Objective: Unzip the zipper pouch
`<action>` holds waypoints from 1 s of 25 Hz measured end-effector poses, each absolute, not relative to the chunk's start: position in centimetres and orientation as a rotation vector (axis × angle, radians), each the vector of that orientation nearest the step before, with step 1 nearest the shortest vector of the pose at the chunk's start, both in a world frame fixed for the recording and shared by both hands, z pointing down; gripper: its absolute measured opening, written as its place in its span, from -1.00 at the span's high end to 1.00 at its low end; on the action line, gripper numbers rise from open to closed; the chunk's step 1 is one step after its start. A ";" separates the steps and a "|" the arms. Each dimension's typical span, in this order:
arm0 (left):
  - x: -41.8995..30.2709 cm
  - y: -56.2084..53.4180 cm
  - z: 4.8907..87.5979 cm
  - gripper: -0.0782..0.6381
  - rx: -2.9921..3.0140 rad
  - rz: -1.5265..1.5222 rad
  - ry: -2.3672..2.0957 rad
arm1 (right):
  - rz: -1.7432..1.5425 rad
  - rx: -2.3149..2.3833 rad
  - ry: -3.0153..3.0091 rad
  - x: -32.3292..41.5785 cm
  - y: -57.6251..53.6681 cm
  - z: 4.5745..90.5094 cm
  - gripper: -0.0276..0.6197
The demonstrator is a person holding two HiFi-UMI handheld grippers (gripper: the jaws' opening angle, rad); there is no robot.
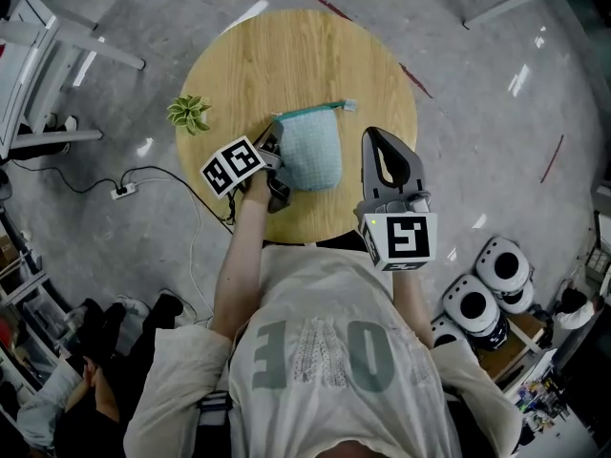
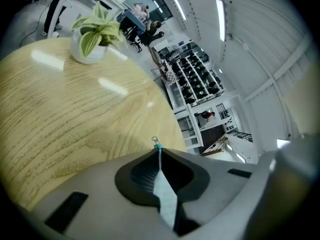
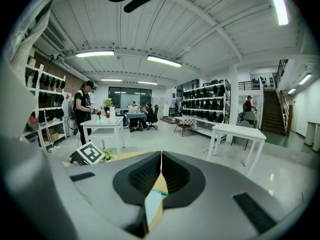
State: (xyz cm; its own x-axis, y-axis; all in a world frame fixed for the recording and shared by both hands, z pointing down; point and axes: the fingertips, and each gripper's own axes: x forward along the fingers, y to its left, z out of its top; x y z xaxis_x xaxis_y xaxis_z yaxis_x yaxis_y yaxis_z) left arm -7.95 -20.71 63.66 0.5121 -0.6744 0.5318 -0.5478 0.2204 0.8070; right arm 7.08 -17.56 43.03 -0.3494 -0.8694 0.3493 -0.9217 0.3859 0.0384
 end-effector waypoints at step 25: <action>-12.2 -28.4 34.7 0.70 2.289 -0.221 -1.492 | -0.131 1.634 -2.551 3.8 -20.6 30.9 0.82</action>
State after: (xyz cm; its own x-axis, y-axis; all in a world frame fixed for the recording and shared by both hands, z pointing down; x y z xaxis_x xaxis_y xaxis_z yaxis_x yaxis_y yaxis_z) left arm -12.20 -28.37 34.70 0.4187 -0.9044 0.0826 -0.8416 -0.3522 0.4096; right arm 3.79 -20.58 30.88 -0.4153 -0.9086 0.0454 -0.8991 0.4175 0.1314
